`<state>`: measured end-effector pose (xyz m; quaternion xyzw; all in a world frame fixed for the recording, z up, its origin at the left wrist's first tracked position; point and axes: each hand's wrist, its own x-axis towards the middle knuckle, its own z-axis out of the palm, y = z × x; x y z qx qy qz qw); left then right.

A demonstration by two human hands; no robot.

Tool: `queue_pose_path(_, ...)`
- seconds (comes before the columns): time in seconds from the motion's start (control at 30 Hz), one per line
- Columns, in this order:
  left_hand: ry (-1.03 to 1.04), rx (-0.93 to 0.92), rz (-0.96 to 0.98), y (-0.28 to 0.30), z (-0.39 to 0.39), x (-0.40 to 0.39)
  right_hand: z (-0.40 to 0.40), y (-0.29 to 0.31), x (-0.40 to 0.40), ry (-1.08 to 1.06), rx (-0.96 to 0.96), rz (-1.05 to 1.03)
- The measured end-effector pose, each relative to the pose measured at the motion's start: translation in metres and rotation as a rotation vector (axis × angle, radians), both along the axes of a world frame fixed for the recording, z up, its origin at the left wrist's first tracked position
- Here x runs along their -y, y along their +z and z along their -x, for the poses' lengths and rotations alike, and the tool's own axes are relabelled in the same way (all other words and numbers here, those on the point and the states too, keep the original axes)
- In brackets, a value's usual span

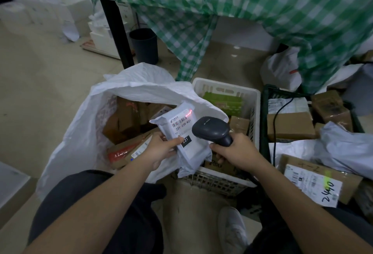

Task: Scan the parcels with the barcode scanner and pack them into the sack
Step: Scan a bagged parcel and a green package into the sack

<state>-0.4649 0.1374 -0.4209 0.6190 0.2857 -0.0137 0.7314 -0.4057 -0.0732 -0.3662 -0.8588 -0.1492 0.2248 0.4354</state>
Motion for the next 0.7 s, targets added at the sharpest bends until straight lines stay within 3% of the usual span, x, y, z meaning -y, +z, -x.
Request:
queue_pose_path(0.47, 0.049, -0.005, -0.009, -0.001, -0.001, -0.004, -0.001, 0.002, -0.003, 0.020, -0.052, -0.014)
queue_pose_path(0.7, 0.168, -0.065, 0.016, 0.001, 0.014, -0.018, -0.006, -0.001, -0.024, -0.055, 0.073, -0.070)
